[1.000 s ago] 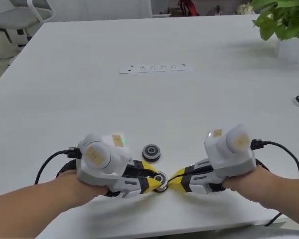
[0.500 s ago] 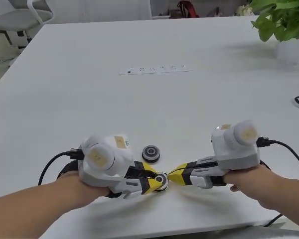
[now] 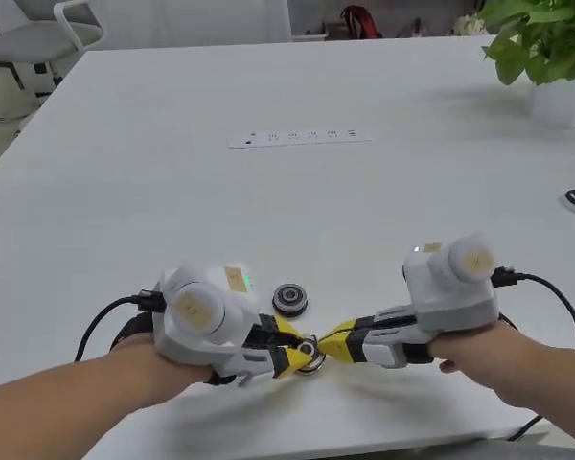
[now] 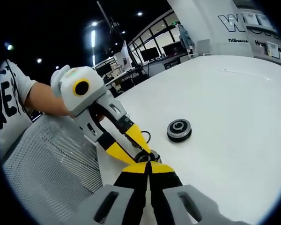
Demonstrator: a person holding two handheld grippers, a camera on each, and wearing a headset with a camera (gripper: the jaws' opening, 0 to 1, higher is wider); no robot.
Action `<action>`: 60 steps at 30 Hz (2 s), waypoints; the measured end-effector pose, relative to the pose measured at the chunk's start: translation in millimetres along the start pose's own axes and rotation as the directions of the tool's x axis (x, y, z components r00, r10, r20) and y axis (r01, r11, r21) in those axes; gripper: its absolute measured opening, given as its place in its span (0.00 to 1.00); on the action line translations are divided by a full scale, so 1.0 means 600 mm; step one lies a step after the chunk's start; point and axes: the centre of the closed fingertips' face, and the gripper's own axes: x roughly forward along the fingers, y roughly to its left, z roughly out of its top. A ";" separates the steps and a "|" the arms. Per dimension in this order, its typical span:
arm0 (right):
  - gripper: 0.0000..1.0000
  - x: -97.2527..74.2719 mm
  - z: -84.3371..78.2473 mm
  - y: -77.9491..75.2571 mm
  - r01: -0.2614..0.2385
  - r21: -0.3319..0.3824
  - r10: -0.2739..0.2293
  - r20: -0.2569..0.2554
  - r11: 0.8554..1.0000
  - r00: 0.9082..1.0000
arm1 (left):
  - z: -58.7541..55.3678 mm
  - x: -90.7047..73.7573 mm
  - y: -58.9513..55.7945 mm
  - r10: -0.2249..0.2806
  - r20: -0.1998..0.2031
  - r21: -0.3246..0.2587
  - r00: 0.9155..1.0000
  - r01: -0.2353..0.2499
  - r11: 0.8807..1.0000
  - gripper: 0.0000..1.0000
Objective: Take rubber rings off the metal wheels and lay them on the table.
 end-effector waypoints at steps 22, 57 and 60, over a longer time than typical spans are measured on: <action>0.00 -0.003 0.009 0.025 -0.073 0.012 0.072 0.037 0.997 0.997 | 0.001 0.000 -0.002 0.004 -0.001 0.006 1.000 -0.004 1.000 0.12; 0.00 -0.012 0.009 -0.002 -0.021 0.046 0.019 0.055 0.999 0.998 | 0.025 -0.043 -0.010 -0.035 0.046 -0.019 0.998 0.036 0.999 0.22; 0.00 -0.012 0.011 -0.001 -0.023 0.045 0.020 0.057 0.999 0.998 | 0.028 -0.051 -0.009 -0.029 0.056 -0.022 0.998 0.031 0.999 0.25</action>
